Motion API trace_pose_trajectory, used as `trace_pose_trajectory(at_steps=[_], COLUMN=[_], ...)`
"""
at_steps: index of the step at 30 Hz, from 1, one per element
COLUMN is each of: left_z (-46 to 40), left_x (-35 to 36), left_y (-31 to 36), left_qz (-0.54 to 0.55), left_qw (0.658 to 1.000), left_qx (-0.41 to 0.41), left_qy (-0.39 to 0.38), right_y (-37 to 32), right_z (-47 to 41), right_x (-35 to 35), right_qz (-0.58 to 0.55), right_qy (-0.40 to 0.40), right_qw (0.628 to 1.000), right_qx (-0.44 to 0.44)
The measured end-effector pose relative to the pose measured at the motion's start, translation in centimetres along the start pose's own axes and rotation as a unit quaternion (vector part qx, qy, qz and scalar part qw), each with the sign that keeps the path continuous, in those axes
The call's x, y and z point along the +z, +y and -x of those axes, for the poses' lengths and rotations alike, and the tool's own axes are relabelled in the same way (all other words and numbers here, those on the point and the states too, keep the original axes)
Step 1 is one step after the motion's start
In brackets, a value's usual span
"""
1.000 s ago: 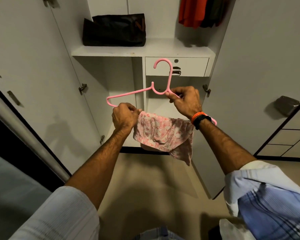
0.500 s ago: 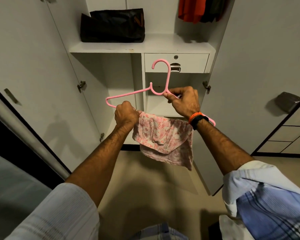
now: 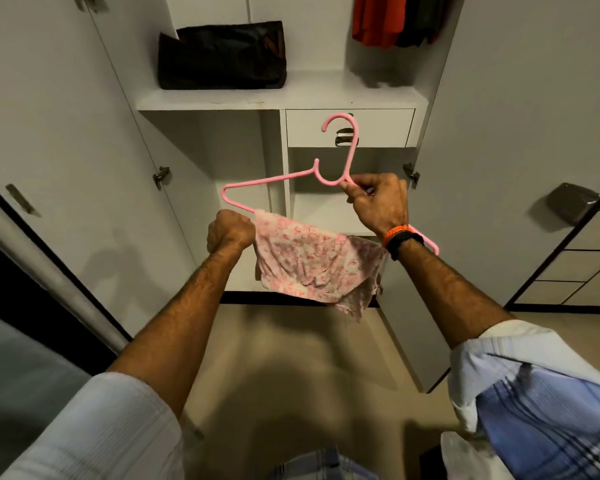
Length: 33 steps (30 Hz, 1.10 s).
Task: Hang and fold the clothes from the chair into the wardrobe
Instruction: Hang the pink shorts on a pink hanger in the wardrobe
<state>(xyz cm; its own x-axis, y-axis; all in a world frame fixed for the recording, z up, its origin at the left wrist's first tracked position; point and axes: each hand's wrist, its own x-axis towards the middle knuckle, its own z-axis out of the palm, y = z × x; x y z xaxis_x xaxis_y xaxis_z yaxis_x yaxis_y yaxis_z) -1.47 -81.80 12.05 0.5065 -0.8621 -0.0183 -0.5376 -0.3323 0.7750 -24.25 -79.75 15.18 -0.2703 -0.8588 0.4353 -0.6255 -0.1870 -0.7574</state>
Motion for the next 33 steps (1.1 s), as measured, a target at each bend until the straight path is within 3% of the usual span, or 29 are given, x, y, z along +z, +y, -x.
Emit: trace_pose_trajectory(at_steps=[2,7,10,16,23,29,33], left_z=[0.3,0.5,0.8,0.8,0.1,0.3,0.1], left_x=[-0.2,1.1,1.7,1.7,2.2,2.1,1.7], left_y=[-0.5,0.0,0.7,1.2,0.7,0.6,1.1], left_qz=[-0.051,0.005,-0.036,-0.010,0.036,-0.107,-0.106], left_qw=[0.999,0.982,0.969,0.980,0.992,0.985,0.986], left_qx=[0.019,0.188,0.245,0.182,0.114,0.135,0.122], left_qy=[-0.001,-0.021,-0.010,0.084,0.042,0.014,0.036], right_y=[-0.2,-0.4,-0.6,-0.9,-0.8,-0.9,-0.7], right_z=[-0.2,-0.4,-0.4,-0.5,-0.5,-0.3,-0.5], right_x=[0.0,-0.1,-0.2,-0.5,-0.1,0.4,0.5], right_qz=[-0.002,-0.008,-0.029,-0.038,-0.021,-0.044,-0.033], right_qy=[-0.012,-0.031,-0.035,-0.056,-0.083,-0.090,-0.078], right_qw=[1.000,0.999,0.999,0.998,0.996,0.995,0.996], right_qx=[-0.005,-0.009,-0.013,-0.018,-0.021,-0.018,-0.017])
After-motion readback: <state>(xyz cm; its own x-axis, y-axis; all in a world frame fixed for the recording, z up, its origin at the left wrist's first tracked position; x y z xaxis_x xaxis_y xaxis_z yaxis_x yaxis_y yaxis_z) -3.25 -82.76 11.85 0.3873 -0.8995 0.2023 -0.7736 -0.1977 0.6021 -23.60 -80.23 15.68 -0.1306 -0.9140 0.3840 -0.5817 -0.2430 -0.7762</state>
